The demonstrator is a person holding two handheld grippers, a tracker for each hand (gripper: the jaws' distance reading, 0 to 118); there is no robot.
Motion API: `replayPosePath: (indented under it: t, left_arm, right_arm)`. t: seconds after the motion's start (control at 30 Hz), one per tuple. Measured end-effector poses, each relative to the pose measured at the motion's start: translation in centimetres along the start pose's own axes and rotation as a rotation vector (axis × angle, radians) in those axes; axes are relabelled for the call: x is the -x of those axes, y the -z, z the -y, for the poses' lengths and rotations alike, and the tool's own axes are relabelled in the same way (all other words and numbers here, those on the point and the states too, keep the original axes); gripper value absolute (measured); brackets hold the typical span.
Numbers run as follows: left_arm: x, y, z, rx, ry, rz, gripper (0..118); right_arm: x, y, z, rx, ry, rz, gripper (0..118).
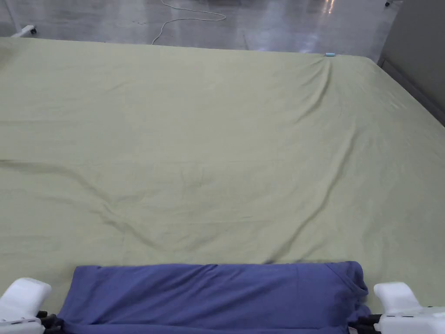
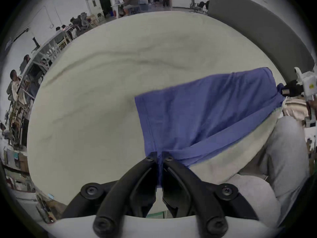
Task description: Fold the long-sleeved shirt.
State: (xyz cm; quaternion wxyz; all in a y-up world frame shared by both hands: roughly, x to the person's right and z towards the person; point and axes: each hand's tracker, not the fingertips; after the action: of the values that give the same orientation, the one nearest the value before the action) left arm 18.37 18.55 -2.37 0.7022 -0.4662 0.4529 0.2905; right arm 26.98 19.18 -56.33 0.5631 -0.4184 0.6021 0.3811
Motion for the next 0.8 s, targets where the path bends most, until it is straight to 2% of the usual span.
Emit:
replayPosePath:
  t: [0.17,0.23,0.27,0.33,0.37,0.4,0.47,0.5,0.6,0.67,0.7,0.73,0.77,0.8]
  left_arm:
    - [0.1,2.9,1.0,0.0,-0.094,-0.002,0]
    - [0.6,3.3,0.9,-0.009,-0.103,-0.008,2]
    - [0.7,3.2,0.8,-0.015,-0.123,-0.016,12]
    - [1.0,1.7,0.4,-0.009,-0.173,-0.128,79]
    - [1.6,-0.1,0.3,-0.028,-0.205,-0.131,101]
    - [2.2,-2.2,0.4,-0.123,-0.265,-0.088,110]
    - [2.9,-6.0,0.6,-0.28,-0.383,0.039,110]
    - [3.1,-7.0,1.0,-0.3,-0.408,0.075,110]
    - [1.7,-7.5,1.4,-0.263,-0.37,0.025,110]
    - [-0.4,-6.9,1.5,-0.132,-0.302,0.01,109]
    - [-0.9,-6.3,1.9,-0.116,-0.291,0.01,95]
    - [-1.2,-5.8,2.1,-0.111,-0.297,0.031,55]
    - [-1.2,-4.5,2.2,-0.101,-0.31,0.039,0]
    - [-1.6,-4.1,2.5,-0.095,-0.326,0.059,0]
  right_arm:
    - [0.2,2.2,0.0,0.013,0.046,0.006,7]
    - [-0.1,2.4,-0.4,0.015,0.071,-0.005,18]
    - [-0.7,2.4,-0.6,0.007,0.136,-0.015,27]
    - [-1.6,1.0,-1.0,0.029,0.268,-0.007,75]
    - [-1.6,-0.7,-1.5,0.076,0.276,0.042,92]
    - [-1.5,-2.7,-1.6,0.034,0.256,0.084,94]
    - [-1.5,-6.7,-1.8,-0.132,0.241,0.065,94]
    - [-1.5,-8.2,-1.8,-0.188,0.26,0.041,94]
    - [-0.9,-10.3,-1.7,-0.248,0.312,-0.004,95]
    - [-0.2,-9.7,-1.3,-0.227,0.33,-0.012,94]
    - [0.3,-9.0,-1.0,-0.228,0.323,-0.01,83]
    - [0.8,-8.4,-0.8,-0.222,0.3,-0.009,51]
    - [1.5,-7.4,-0.7,-0.187,0.263,0.008,1]
    - [2.1,-6.7,-0.2,-0.165,0.272,0.04,0]
